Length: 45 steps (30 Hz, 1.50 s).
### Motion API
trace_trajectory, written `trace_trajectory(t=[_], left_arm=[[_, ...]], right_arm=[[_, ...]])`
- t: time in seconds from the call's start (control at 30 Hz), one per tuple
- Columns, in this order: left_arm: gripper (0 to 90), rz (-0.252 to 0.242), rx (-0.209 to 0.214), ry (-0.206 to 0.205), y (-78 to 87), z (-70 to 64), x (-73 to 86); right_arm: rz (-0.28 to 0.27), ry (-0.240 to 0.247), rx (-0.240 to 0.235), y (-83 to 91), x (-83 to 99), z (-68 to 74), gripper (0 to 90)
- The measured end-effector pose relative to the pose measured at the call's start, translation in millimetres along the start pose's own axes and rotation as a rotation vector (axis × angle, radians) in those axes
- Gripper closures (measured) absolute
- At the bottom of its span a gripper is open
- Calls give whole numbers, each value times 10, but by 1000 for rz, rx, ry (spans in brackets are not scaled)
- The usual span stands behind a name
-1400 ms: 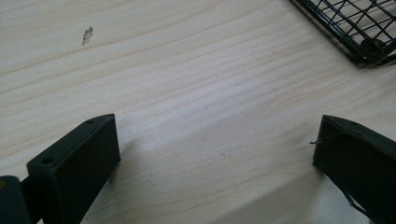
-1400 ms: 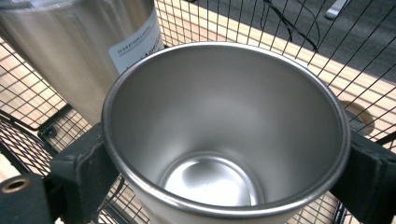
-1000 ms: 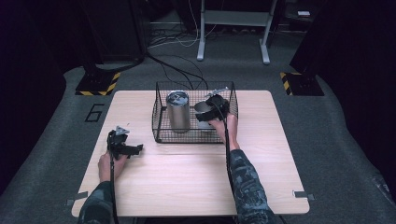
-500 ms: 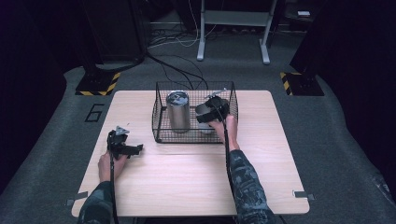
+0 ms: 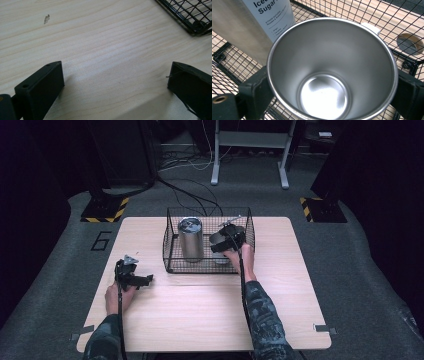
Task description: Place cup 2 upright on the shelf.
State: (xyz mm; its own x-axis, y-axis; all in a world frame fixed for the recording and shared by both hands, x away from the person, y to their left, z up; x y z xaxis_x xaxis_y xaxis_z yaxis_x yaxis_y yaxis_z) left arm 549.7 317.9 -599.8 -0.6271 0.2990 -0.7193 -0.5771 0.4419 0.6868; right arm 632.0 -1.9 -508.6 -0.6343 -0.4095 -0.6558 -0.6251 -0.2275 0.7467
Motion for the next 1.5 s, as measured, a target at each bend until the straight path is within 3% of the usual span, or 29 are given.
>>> trace_trajectory(t=[0.27,0.6,0.67,1.1,1.3,1.5], left_arm=[[3,1,0,-1,0,0,0],[3,0,0,0,0,-1,0],[3,1,0,-1,0,0,0],[3,1,0,-2,-2,2,-3],[2,5,0,1,-1,0,0],[2,5,-1,0,-2,1,0]], right_arm=[[17,9,12,0,20,-12,63],[63,-15,2,24,89,-38,41],[48,-30,1,58,66,-41,31],[-6,-4,21,332,-35,-43,17],[-47,-27,-27,527,-59,-21,18],[-105,-6,-72,784,-22,59,19]])
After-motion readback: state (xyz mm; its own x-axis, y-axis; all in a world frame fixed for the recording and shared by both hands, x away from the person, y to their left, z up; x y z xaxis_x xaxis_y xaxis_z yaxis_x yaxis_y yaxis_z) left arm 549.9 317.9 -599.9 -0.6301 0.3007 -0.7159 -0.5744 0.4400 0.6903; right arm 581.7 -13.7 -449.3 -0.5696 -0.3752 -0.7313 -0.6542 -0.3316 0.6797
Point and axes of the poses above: each handheld gripper's, and its own axes: y roughly backward along the jaws, x roughly out of its underside, z roughly to its left, the point moved 10 cm from there along -y, roughly forward along the jaws, and after that the axes turned 10 degrees about x, right-handed, at the moved point
